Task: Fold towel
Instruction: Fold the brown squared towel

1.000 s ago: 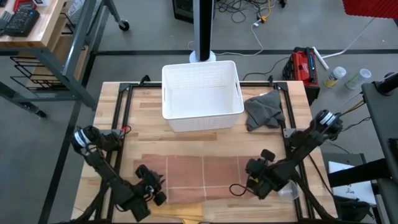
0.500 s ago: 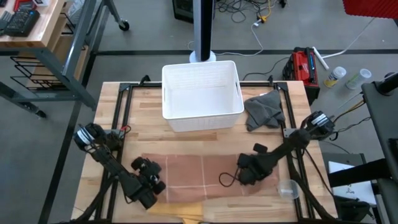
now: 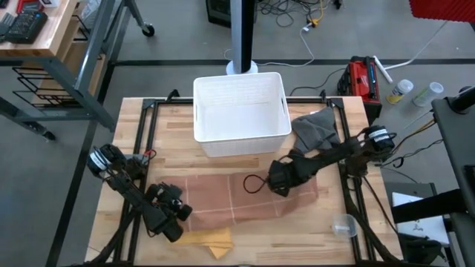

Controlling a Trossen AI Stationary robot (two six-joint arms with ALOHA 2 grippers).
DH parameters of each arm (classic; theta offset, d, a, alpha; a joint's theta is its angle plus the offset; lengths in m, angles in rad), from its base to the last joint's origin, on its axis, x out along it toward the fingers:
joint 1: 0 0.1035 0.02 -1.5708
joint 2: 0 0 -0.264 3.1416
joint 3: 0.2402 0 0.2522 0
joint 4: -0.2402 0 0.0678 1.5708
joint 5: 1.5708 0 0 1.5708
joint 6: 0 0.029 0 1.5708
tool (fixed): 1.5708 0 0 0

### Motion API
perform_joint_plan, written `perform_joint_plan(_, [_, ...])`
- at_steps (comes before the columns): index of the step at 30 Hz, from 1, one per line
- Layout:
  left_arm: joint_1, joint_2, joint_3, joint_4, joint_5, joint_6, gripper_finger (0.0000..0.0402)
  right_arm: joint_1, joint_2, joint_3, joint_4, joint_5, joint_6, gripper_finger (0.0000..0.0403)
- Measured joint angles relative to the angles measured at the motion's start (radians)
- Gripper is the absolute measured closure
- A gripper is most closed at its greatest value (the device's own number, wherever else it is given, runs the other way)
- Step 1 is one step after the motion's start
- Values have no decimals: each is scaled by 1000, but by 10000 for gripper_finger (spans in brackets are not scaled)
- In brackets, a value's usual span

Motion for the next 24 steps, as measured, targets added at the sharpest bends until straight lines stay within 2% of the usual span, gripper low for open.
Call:
perform_joint_plan(4, [0,-43,78,-8,-19,63,326,32,-86,-2,-33,-2,-8,401])
perform_joint_plan(6, [0,-55,134,-3,-72,119,326,69,-143,-2,-59,-1,-2,401])
perform_joint_plan(10, [2,-64,271,43,-303,296,326,196,-290,-22,-86,-1,2,401])
perform_joint_plan(13, [24,-64,344,96,-492,468,326,308,-379,-46,-68,-2,91,401])
perform_joint_plan(15, [52,-64,374,155,-553,611,326,386,-408,-60,-55,10,181,401])
perform_joint_plan(20, [174,-63,381,426,-553,997,326,546,-378,-94,-53,12,348,402])
perform_joint_plan(24, [292,-63,342,666,-436,1299,326,618,-315,-99,-52,-36,427,402])
